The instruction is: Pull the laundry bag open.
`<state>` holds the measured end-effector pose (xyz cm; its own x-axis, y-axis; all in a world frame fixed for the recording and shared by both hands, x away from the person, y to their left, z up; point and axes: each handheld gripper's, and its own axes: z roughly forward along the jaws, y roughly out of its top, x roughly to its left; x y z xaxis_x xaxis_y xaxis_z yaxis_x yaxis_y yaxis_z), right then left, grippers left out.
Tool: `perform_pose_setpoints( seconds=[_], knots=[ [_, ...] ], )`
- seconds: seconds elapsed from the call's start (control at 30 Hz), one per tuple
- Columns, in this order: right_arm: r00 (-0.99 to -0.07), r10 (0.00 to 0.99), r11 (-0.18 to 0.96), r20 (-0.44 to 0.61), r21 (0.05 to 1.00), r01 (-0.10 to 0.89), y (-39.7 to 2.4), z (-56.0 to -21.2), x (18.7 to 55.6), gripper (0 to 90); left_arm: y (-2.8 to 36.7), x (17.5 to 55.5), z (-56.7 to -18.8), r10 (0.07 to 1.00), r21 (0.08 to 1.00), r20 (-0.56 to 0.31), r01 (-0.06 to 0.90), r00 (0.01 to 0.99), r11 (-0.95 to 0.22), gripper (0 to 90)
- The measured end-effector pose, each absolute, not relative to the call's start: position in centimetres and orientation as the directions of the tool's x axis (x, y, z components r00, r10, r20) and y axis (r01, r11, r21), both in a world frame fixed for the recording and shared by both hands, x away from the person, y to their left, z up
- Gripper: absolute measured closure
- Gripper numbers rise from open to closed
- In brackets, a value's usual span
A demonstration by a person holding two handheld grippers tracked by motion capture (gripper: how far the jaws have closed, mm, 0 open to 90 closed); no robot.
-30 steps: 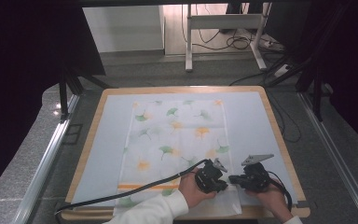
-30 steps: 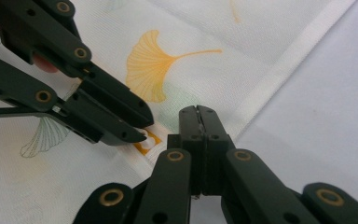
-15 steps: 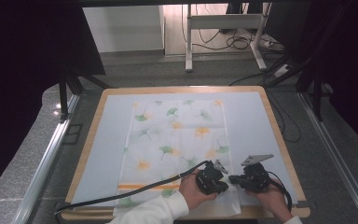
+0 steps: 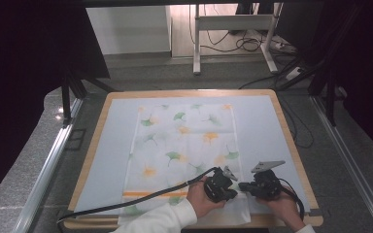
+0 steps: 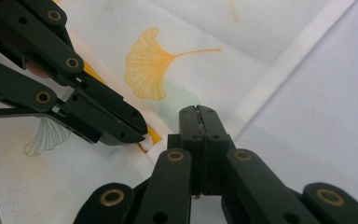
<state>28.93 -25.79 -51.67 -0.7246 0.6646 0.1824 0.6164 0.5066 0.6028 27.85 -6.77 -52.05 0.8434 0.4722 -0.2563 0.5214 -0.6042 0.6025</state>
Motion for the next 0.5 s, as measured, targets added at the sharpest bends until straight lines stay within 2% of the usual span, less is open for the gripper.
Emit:
perform_pose_setpoints(
  seconds=[0.13, 0.5],
  knots=[
    [-0.730, 0.662, 0.513, 0.172, 0.605, 0.608, -25.79, -51.65, 28.81, 89.8, -6.53, 27.69, -51.93, 0.473, 0.601, -0.236, 0.510, 0.849, -0.616, 90.0],
    [-0.731, 0.665, 0.517, 0.154, 0.611, 0.599, -25.76, -51.34, 28.48, 89.8, -6.34, 27.78, -51.94, 0.470, 0.596, -0.247, 0.515, 0.848, -0.616, 90.0]
  ],
)
